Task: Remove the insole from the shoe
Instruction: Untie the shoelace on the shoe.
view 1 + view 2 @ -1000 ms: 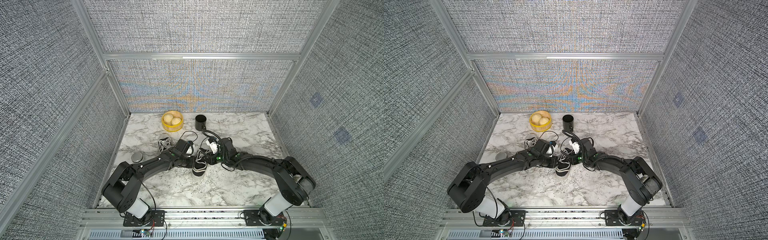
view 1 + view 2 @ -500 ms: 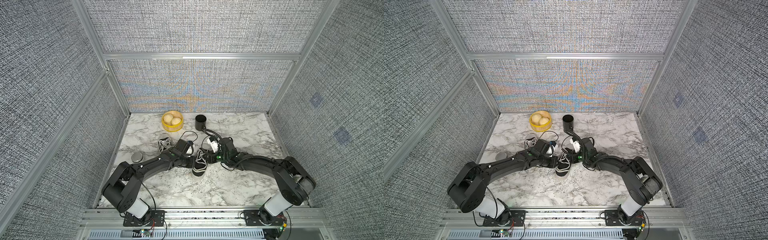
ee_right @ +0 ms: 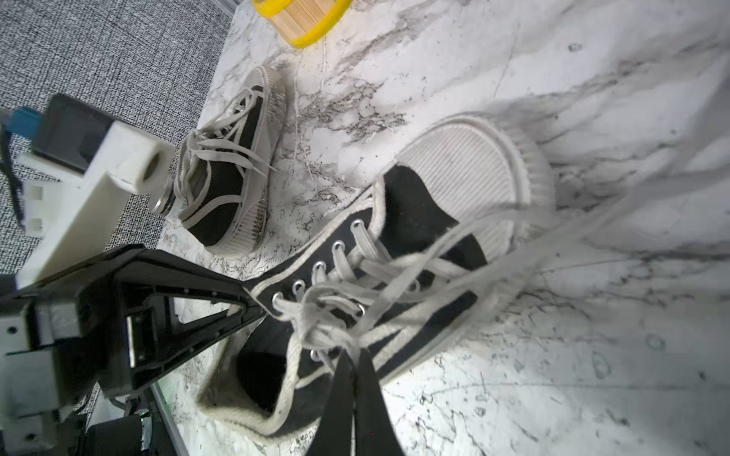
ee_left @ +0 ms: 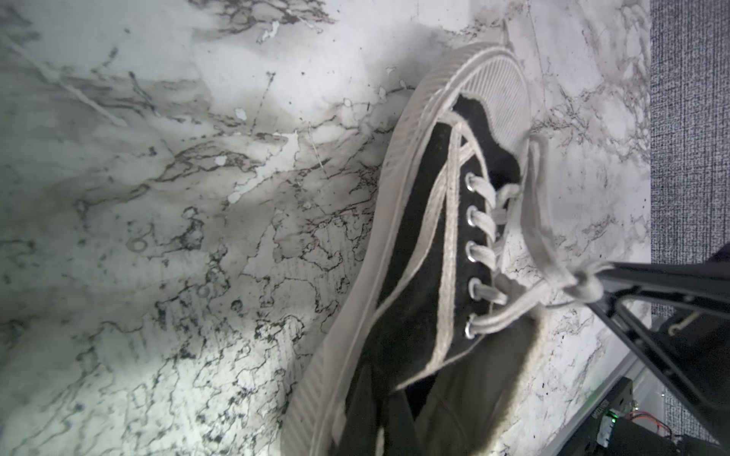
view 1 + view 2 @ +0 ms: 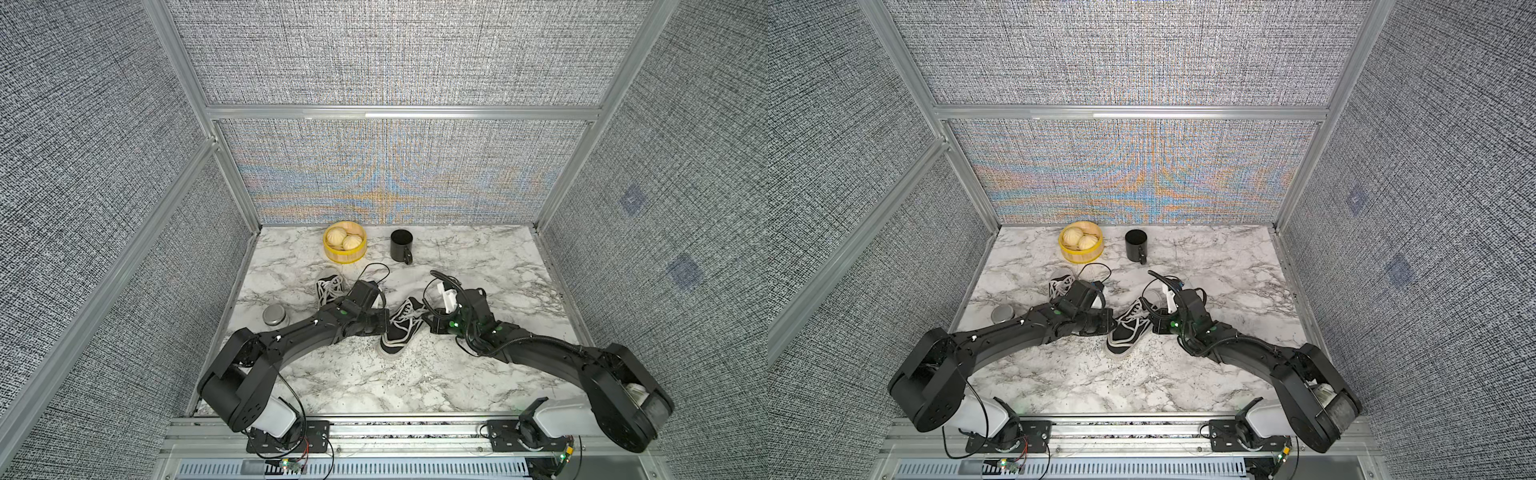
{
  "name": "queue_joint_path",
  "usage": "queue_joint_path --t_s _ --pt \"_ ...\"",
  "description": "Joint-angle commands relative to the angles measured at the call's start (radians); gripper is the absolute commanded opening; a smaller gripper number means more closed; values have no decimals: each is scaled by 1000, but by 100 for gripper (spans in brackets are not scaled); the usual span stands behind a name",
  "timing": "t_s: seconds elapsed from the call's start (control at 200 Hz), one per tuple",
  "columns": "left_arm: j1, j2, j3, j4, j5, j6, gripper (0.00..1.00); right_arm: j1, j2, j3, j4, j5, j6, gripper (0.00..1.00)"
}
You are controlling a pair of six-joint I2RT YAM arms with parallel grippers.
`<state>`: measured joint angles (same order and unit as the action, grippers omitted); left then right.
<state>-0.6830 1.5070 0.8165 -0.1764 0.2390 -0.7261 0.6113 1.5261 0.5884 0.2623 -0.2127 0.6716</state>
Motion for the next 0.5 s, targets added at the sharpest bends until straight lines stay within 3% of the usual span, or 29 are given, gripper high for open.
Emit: queue_joint_path --t_s 0.0,0.1,0.37,0.495 --pt "3 -9 -10 3 -66 -74 0 25 18 22 -48 157 93 0" --pt "3 0 -1 16 -34 -43 0 67 77 99 -138 194 53 7" --pt "2 0 32 -11 14 83 0 86 123 295 -379 223 -238 44" --pt "2 -1 36 -17 31 122 0 40 109 319 -431 138 -277 51"
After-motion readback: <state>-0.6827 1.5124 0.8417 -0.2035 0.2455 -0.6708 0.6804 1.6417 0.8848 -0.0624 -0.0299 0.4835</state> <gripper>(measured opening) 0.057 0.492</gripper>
